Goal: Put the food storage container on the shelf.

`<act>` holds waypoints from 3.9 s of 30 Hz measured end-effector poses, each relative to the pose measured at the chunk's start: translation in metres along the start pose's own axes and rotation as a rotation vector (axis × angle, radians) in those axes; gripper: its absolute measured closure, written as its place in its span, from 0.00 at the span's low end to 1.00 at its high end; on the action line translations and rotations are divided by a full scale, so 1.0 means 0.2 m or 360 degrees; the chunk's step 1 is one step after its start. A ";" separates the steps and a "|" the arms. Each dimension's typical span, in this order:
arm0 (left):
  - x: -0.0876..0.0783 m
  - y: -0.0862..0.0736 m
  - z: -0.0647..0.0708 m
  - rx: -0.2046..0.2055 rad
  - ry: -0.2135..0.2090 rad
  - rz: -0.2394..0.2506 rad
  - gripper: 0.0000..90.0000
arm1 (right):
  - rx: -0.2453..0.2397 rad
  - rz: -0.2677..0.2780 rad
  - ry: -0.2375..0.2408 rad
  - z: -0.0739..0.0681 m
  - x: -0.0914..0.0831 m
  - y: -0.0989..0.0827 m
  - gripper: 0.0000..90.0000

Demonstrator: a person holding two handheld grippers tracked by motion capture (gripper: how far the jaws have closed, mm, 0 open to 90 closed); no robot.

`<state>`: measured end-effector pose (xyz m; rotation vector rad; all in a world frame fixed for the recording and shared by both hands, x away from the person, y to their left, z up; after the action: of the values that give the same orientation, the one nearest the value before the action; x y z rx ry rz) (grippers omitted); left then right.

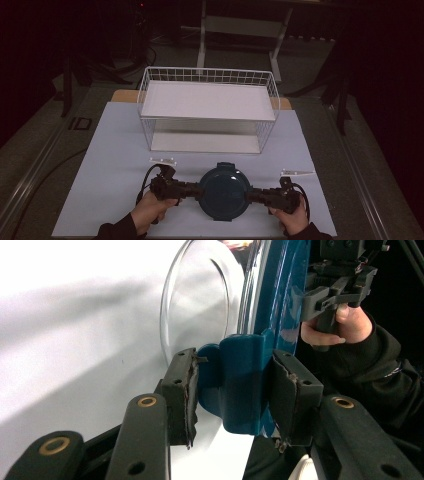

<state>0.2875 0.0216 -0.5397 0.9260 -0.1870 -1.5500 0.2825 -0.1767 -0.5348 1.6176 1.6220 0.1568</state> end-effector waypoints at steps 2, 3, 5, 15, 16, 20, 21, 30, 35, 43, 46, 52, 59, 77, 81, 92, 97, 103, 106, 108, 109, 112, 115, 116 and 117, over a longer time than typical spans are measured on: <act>-0.02 0.03 0.00 0.0030 0.0016 0.0006 0.64 | -0.0024 0.0013 -0.0004 -0.01 0.00 0.04 0.64; -0.03 0.04 0.00 0.0039 0.0025 0.0011 0.64 | -0.0031 0.0015 0.0000 -0.01 0.00 0.05 0.64; -0.05 0.06 0.00 0.0060 0.0039 0.0020 0.64 | -0.0051 0.0022 -0.0002 -0.01 0.01 0.08 0.64; -0.13 0.22 -0.05 0.0172 0.0113 0.0142 0.64 | -0.0223 0.0080 -0.0056 -0.02 0.03 0.29 0.64; -0.13 0.24 -0.05 0.0178 0.0123 0.0153 0.64 | -0.0245 0.0088 -0.0063 -0.01 0.03 0.31 0.63; -0.14 0.28 -0.11 0.0211 0.0166 0.0212 0.63 | -0.0291 0.0115 -0.0095 0.02 0.05 0.37 0.63; -0.14 0.29 -0.12 0.0209 0.0174 0.0219 0.63 | -0.0304 0.0116 -0.0103 0.03 0.06 0.38 0.63; -0.13 0.34 -0.27 0.0205 0.0262 0.0256 0.63 | -0.0304 0.0129 -0.0114 0.15 0.15 0.45 0.63; -0.12 0.37 -0.36 0.0166 0.0288 0.0284 0.63 | -0.0286 0.0132 -0.0127 0.22 0.22 0.49 0.63; -0.10 0.43 -0.46 0.0165 0.0368 0.0283 0.62 | -0.0274 0.0140 -0.0188 0.32 0.27 0.55 0.63; -0.09 0.43 -0.49 0.0148 0.0399 0.0278 0.62 | -0.0274 0.0127 -0.0230 0.35 0.28 0.56 0.63; -0.08 0.42 -0.54 0.0147 0.0451 0.0266 0.62 | -0.0268 0.0124 -0.0256 0.39 0.32 0.56 0.63; -0.08 0.44 -0.55 0.0139 0.0456 0.0268 0.62 | -0.0241 0.0146 -0.0261 0.41 0.33 0.58 0.62; -0.05 0.47 -0.59 0.0055 0.0417 0.0365 0.54 | -0.0262 0.0184 -0.0441 0.44 0.33 0.62 0.59; -0.06 0.49 -0.60 0.0030 0.0452 0.0403 0.52 | -0.0265 0.0192 -0.0469 0.44 0.33 0.63 0.55; -0.07 0.54 -0.64 0.0033 0.0560 0.0453 0.45 | -0.0235 0.0211 -0.0569 0.45 0.34 0.69 0.55; -0.07 0.54 -0.63 0.0076 0.0570 0.0431 0.43 | -0.0253 0.0220 -0.0623 0.45 0.34 0.70 0.54; -0.06 0.50 -0.55 0.0110 0.0494 0.0374 0.20 | -0.0362 0.0207 -0.0631 0.42 0.35 0.67 0.51; -0.07 0.47 -0.53 0.0200 0.0502 0.0344 0.12 | -0.0366 0.0221 -0.0621 0.40 0.34 0.65 0.50; -0.08 0.45 -0.51 0.0202 0.0490 0.0331 0.01 | -0.0391 0.0225 -0.0633 0.38 0.33 0.64 0.49; -0.09 0.44 -0.50 0.0211 0.0502 0.0336 0.01 | -0.0396 0.0226 -0.0626 0.36 0.33 0.63 0.49; -0.11 0.41 -0.46 0.0249 0.0499 0.0327 0.01 | -0.0400 0.0242 -0.0609 0.32 0.31 0.60 0.49; -0.12 0.39 -0.42 0.0294 0.0500 0.0308 0.01 | -0.0398 0.0250 -0.0569 0.26 0.30 0.58 0.48; -0.13 0.38 -0.40 0.0304 0.0490 0.0317 0.01 | -0.0406 0.0249 -0.0559 0.24 0.30 0.57 0.49; -0.13 0.38 -0.38 0.0317 0.0489 0.0316 0.01 | -0.0415 0.0247 -0.0541 0.22 0.30 0.56 0.49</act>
<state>0.3920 0.0578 -0.5330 1.2515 -0.2092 -1.2045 0.4059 -0.1249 -0.5230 1.4753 1.1674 0.1569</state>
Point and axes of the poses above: each handheld gripper's, and its own axes: x roughly forward along the jaws, y roughly out of its top, z roughly to its right, the point moved 10 cm from there along x, roughly forward along the jaws, and after that the axes turned 3 degrees about -z, right-handed, at the moved point
